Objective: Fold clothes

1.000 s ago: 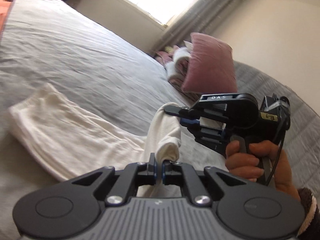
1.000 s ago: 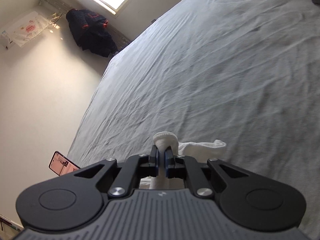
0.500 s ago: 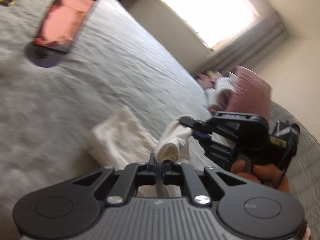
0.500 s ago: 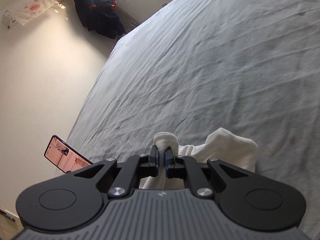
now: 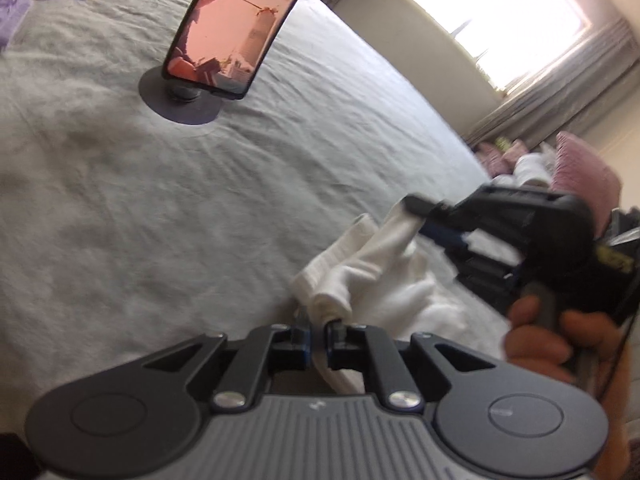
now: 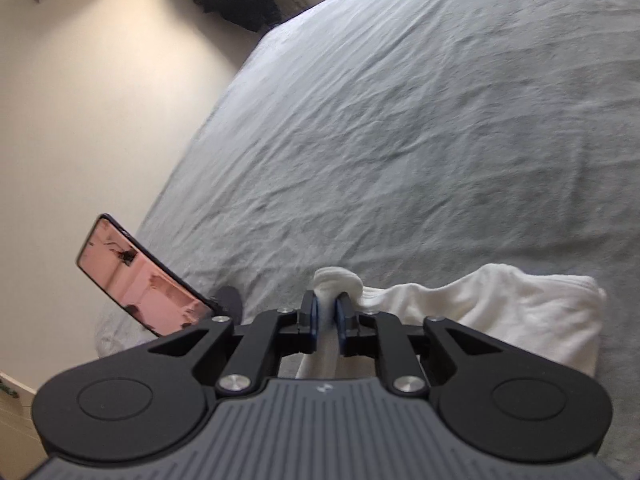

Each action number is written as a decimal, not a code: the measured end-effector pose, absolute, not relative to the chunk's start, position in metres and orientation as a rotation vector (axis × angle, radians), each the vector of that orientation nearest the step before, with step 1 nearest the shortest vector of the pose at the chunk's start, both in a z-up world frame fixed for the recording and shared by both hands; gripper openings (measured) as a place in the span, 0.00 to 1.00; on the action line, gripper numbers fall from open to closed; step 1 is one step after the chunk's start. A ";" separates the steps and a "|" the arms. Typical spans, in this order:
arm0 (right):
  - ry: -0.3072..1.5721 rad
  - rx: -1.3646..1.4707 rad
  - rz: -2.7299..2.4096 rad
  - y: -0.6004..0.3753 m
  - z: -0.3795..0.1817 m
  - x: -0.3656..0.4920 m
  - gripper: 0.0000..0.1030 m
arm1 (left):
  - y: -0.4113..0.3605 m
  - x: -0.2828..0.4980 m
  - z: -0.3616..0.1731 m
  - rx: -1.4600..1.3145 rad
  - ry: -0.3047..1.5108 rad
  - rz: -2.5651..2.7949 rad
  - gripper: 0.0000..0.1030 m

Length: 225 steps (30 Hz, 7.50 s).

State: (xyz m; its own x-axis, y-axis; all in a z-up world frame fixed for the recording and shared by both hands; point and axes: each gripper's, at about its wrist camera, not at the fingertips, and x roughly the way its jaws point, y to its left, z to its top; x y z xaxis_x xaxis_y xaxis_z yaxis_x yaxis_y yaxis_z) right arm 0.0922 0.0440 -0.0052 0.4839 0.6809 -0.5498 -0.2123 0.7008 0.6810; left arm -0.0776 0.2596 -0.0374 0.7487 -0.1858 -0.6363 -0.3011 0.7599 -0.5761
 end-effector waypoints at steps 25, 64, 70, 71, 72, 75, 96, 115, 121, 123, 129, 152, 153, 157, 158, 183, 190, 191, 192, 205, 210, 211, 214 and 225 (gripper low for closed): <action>0.610 -0.033 0.368 0.018 -0.044 0.036 0.29 | 0.210 0.038 -0.044 -0.115 0.601 -0.057 0.11; 0.581 0.207 0.459 -0.034 -0.050 -0.103 0.56 | 0.299 -0.075 -0.046 -0.318 0.652 -0.251 0.66; 0.647 0.450 0.521 -0.058 -0.052 -0.096 0.68 | 0.315 -0.068 -0.054 -0.584 0.650 -0.333 0.83; 0.661 0.505 0.530 -0.063 -0.053 -0.094 0.68 | 0.316 -0.065 -0.056 -0.609 0.650 -0.334 0.84; 0.673 0.561 0.535 -0.068 -0.055 -0.091 0.68 | 0.316 -0.063 -0.057 -0.630 0.650 -0.334 0.85; 0.698 0.721 0.549 -0.083 -0.060 -0.084 0.68 | 0.310 -0.055 -0.055 -0.624 0.649 -0.314 0.88; 0.798 0.804 0.519 -0.063 -0.050 -0.018 0.68 | 0.284 0.001 -0.049 -0.508 0.688 -0.274 0.80; 0.746 0.909 0.387 -0.062 -0.064 -0.008 0.25 | 0.282 0.008 -0.058 -0.738 0.652 -0.284 0.09; 0.710 0.881 0.402 -0.077 -0.045 -0.018 0.22 | 0.266 0.005 -0.049 -0.755 0.614 -0.267 0.08; 0.700 0.872 0.407 -0.085 -0.039 -0.020 0.21 | 0.254 0.007 -0.041 -0.735 0.600 -0.264 0.08; 0.683 0.800 0.382 -0.113 -0.023 -0.021 0.20 | 0.228 0.023 -0.029 -0.668 0.658 -0.244 0.08; 0.747 0.712 0.389 -0.109 -0.046 -0.015 0.21 | 0.219 0.044 -0.055 -0.687 0.727 -0.308 0.12; 0.727 0.694 0.389 -0.107 -0.040 -0.011 0.21 | 0.216 0.044 -0.052 -0.684 0.715 -0.314 0.12; 0.653 0.642 0.368 -0.114 -0.020 -0.019 0.21 | 0.199 0.044 -0.038 -0.678 0.676 -0.344 0.11; 0.631 0.631 0.360 -0.117 -0.014 -0.020 0.20 | 0.194 0.046 -0.034 -0.677 0.668 -0.354 0.11; 0.200 0.465 0.013 -0.371 0.115 0.007 0.20 | -0.172 0.158 0.122 -0.466 0.516 -0.808 0.11; 0.132 0.492 -0.090 -0.463 0.124 0.022 0.20 | -0.277 0.195 0.142 -0.403 0.500 -0.921 0.11; 0.123 0.491 -0.100 -0.473 0.125 0.025 0.20 | -0.289 0.200 0.144 -0.394 0.499 -0.933 0.11; 0.115 0.488 -0.109 -0.482 0.127 0.028 0.20 | -0.300 0.206 0.145 -0.388 0.498 -0.944 0.11; 0.171 0.407 -0.299 -0.549 0.055 0.103 0.22 | -0.404 0.283 0.078 -0.213 0.512 -0.799 0.16; 0.164 0.413 -0.339 -0.558 0.035 0.091 0.35 | -0.379 0.277 0.069 -0.262 0.547 -0.735 0.24; 0.156 0.434 -0.335 -0.559 0.035 0.085 0.38 | -0.374 0.274 0.068 -0.272 0.554 -0.727 0.24; 0.131 0.431 -0.355 -0.558 0.045 0.074 0.48 | -0.356 0.267 0.067 -0.303 0.575 -0.702 0.27; 0.123 0.414 -0.315 -0.528 0.079 0.029 0.56 | -0.307 0.220 0.079 -0.325 0.658 -0.631 0.42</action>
State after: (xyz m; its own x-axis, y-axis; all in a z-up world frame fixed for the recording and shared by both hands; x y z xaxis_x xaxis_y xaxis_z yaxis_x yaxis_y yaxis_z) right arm 0.0289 -0.5277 0.0792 0.9443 -0.2752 -0.1805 0.3248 0.8680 0.3757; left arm 0.2200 -0.3072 0.0787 0.6154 -0.6361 -0.4654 0.4385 0.7670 -0.4685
